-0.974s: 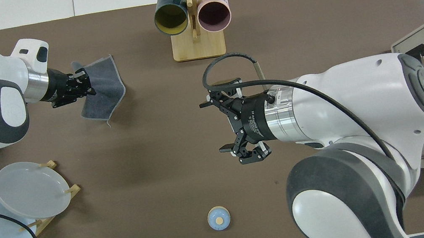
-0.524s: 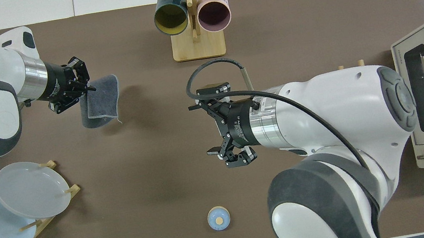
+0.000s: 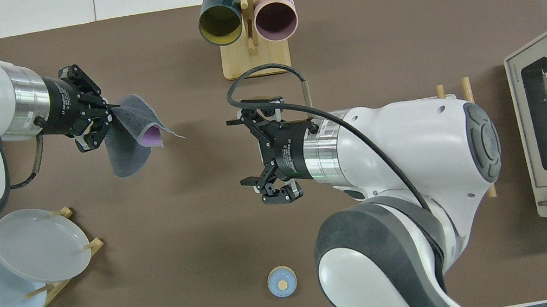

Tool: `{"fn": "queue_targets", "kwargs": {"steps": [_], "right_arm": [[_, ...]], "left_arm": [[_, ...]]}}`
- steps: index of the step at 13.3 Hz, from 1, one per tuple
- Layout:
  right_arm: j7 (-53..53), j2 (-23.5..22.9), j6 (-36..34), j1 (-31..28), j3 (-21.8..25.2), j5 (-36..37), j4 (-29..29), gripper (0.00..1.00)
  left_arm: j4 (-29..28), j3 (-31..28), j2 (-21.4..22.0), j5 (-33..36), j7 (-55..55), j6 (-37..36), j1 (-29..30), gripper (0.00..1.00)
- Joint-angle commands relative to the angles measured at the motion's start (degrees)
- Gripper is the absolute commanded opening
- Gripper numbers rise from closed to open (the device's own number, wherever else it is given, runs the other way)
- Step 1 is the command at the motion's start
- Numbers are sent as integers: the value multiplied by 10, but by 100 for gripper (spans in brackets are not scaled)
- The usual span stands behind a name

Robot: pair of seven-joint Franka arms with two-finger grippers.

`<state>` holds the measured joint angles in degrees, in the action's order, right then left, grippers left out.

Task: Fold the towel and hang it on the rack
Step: 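Grasp the towel's hanging end with the right gripper beside the left gripper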

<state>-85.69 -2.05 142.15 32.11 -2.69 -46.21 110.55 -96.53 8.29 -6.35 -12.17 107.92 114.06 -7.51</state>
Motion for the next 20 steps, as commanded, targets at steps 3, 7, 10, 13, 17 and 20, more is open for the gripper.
{"fn": "queue_targets", "kwargs": {"steps": [3, 7, 10, 13, 17, 20], "right_arm": [[-12, -54, 59, 34, 0, -31, -49, 100], [1, -101, 77, 36, -1, -43, -109, 100], [48, -110, 77, 37, -1, -44, -110, 100], [88, -130, 88, 34, -1, -46, -112, 100], [89, -205, 97, 30, -1, -66, -197, 100], [85, -252, 97, 30, -1, -69, -261, 100]], "left_arm": [[-5, 12, 20, 0, 205, 11, -5, 0], [-13, 17, 27, 0, 293, 5, -22, 0], [-15, 17, 27, 0, 325, 5, -26, 0], [-16, 17, 28, 0, 348, 5, -32, 0], [-27, 17, 35, 0, 358, 8, -45, 0], [-31, 17, 38, 0, 358, 8, -45, 0]]}}
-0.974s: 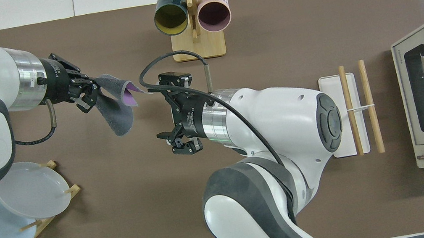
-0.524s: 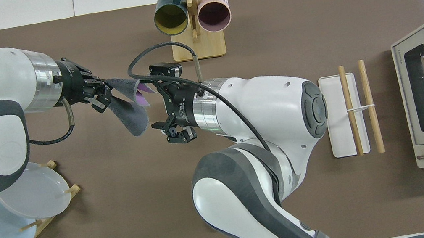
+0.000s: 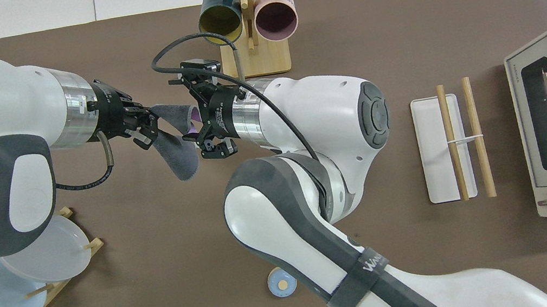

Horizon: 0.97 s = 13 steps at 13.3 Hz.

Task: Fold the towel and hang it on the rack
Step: 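Grasp the towel's hanging end with the right gripper beside the left gripper, then carry the towel toward the dowel rack while the left gripper releases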

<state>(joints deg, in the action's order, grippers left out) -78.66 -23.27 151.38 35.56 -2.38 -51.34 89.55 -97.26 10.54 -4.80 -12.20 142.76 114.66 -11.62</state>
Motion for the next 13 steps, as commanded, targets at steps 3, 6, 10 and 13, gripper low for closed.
{"fn": "queue_targets", "kwargs": {"steps": [3, 6, 10, 13], "right_arm": [[17, -41, 5, -5, -4, -17, -51, 100], [20, -41, 2, -8, -4, -16, -50, 16], [33, -40, -19, -15, -4, -10, -55, 0], [74, -28, -75, -31, 1, 21, -56, 0]], "left_arm": [[-23, -5, 23, 1, 10, 2, -4, 0], [-23, -5, 23, 1, 11, 2, -4, 0], [-23, -5, 23, 1, 16, 2, -4, 0], [-23, -5, 23, 1, 19, 2, -4, 0]]}}
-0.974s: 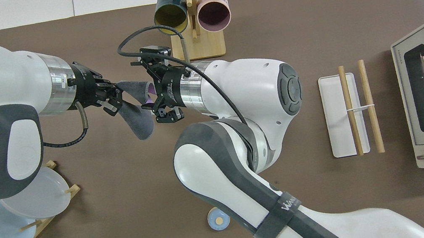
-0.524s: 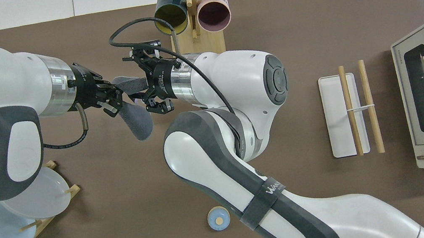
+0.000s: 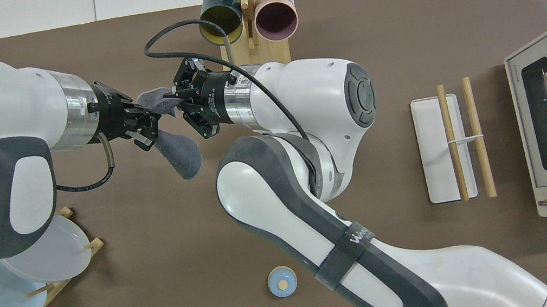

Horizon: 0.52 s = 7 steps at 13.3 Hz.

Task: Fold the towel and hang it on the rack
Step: 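Carry the towel toward the dowel rack while the left gripper releases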

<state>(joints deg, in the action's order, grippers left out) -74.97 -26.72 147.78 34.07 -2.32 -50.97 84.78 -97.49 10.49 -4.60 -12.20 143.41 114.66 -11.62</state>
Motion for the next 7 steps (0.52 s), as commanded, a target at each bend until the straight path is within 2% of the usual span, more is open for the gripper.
{"fn": "queue_targets", "kwargs": {"steps": [1, 2, 3, 4, 5, 7], "right_arm": [[66, 18, -71, -30, 2, 47, -8, 0], [85, 23, -107, -41, 3, 67, -8, 0], [106, 33, -135, -51, 3, 82, -7, 0], [133, 37, -155, -64, 2, 87, -5, 0], [148, 43, -172, -72, 3, 88, -2, 0], [173, 51, -206, -87, 4, 95, 2, 0]], "left_arm": [[-21, -5, 20, 1, 12, 1, -4, 0], [-21, -5, 20, 1, 8, -1, -4, 0], [-21, -5, 21, 2, -1, -1, -5, 19], [-21, -5, 24, 2, -25, -1, -11, 95], [-22, -5, 27, 2, -50, -3, -20, 100], [-33, -5, 35, 2, -59, -3, -21, 100]]}}
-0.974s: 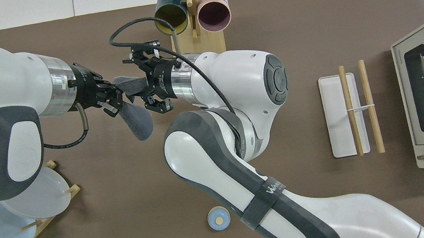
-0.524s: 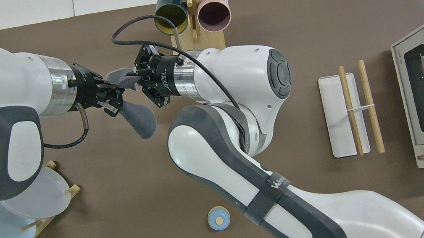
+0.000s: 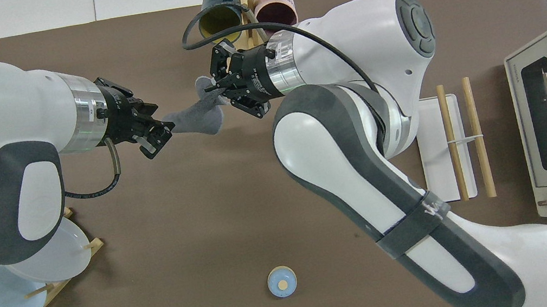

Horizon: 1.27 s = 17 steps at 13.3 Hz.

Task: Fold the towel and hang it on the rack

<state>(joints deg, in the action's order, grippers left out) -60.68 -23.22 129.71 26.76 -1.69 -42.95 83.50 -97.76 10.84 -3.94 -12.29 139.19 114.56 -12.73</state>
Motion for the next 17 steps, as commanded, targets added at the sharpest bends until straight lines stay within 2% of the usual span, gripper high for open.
{"fn": "queue_targets", "kwargs": {"steps": [1, 4, 7, 9, 12, 15, 17], "right_arm": [[53, 18, -61, -27, -2, 41, 15, 0], [148, 48, -189, -65, -3, 149, 32, 0], [246, 127, -222, -111, -2, 214, 145, 0], [326, 163, -251, -179, -3, 226, 199, 0], [460, 189, -280, -267, -2, 229, 249, 0], [570, 200, -294, -318, -2, 297, 259, 0], [607, 208, -296, -345, -2, 311, 267, 0]], "left_arm": [[-31, -8, 29, 3, -18, 0, -9, 100], [-33, -9, 29, 3, -54, 2, -3, 100], [-42, -12, 31, 3, -146, 4, 14, 100], [-47, -13, 33, 3, -249, 8, 38, 100], [-48, -11, 33, 3, -428, 4, 95, 100], [-56, -13, 34, 3, -636, 7, 134, 100], [-53, -13, 33, 3, -766, 8, 161, 100]]}}
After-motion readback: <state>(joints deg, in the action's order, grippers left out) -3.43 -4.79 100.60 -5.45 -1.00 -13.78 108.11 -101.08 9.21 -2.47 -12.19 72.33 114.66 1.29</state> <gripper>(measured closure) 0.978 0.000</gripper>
